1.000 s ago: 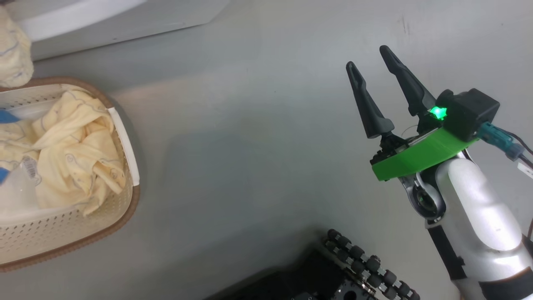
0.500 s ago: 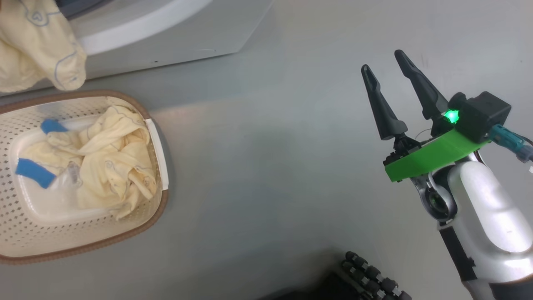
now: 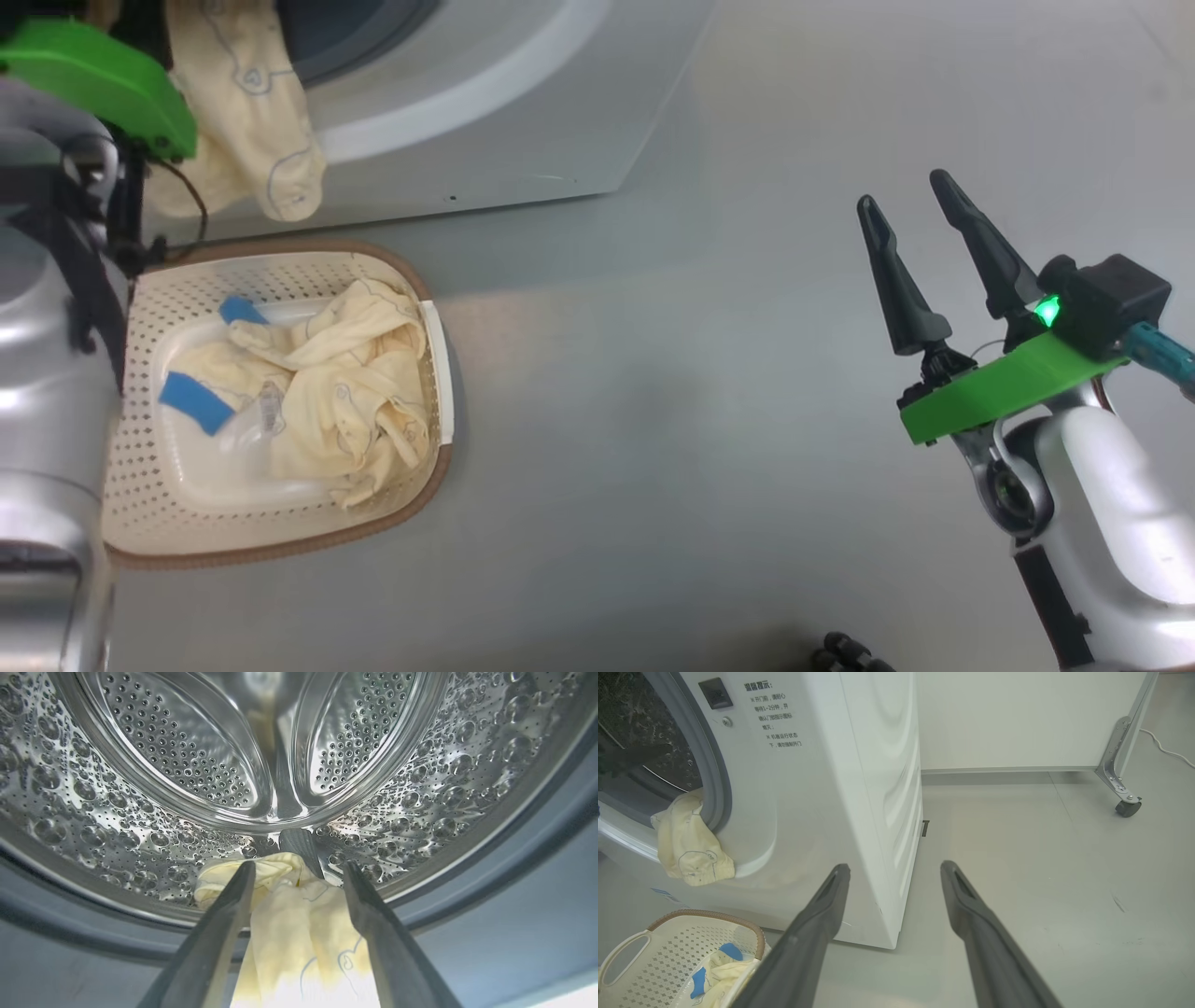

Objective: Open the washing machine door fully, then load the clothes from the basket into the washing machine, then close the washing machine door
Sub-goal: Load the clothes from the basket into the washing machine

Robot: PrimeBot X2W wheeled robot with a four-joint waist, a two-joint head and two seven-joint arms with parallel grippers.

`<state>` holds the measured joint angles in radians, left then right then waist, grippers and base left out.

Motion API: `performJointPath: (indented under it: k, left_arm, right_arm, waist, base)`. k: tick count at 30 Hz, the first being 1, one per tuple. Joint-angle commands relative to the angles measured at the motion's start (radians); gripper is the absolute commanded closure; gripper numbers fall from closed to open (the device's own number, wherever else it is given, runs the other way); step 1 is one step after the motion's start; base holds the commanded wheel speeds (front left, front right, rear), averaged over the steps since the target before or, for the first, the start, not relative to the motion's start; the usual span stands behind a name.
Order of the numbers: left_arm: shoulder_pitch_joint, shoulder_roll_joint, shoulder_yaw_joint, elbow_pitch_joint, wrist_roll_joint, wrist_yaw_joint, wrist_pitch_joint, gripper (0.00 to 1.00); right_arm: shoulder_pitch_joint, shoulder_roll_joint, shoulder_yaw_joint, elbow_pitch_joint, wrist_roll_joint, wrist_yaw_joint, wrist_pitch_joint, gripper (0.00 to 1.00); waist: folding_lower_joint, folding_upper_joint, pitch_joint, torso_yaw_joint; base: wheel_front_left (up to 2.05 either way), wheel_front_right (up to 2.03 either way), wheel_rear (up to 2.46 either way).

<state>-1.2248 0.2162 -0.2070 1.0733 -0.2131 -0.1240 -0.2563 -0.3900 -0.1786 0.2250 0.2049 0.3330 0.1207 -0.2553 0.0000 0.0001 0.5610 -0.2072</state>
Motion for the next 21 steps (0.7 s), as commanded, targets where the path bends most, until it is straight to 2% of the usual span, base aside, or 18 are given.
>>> performJointPath:
  k: [1, 9, 15, 21]
  left_arm:
    - [0.035, 0.036, 0.009, -0.055, -0.01, -0.004, -0.005, 0.0]
    - [0.306, 0.035, -0.008, -0.242, -0.059, -0.006, -0.001, 0.0]
    - [0.513, 0.048, -0.019, -0.452, -0.104, -0.003, 0.089, 0.0]
    - [0.745, 0.077, 0.008, -0.746, -0.135, 0.067, 0.181, 0.0]
  right_arm:
    - [0.035, -0.015, 0.004, -0.022, -0.006, 0.01, -0.006, 0.0]
    - [0.085, -0.014, -0.019, -0.028, -0.003, 0.01, -0.006, 0.0]
    - [0.092, -0.013, -0.019, -0.036, -0.004, 0.01, -0.006, 0.0]
    - [0.091, -0.007, -0.012, -0.042, -0.001, 0.01, -0.006, 0.0]
  waist:
    - [0.0, -0.0001, -0.032, 0.025]
    - [0.0, -0.0001, -0.096, 0.056]
    - [0.0, -0.0001, -0.1, 0.067]
    - [0.0, -0.0001, -0.093, 0.056]
  base:
    - [0.0, 0.0, 0.0]
    - [0.0, 0.0, 0.0]
    - [0.0, 0.0, 0.0]
    - [0.0, 0.0, 0.0]
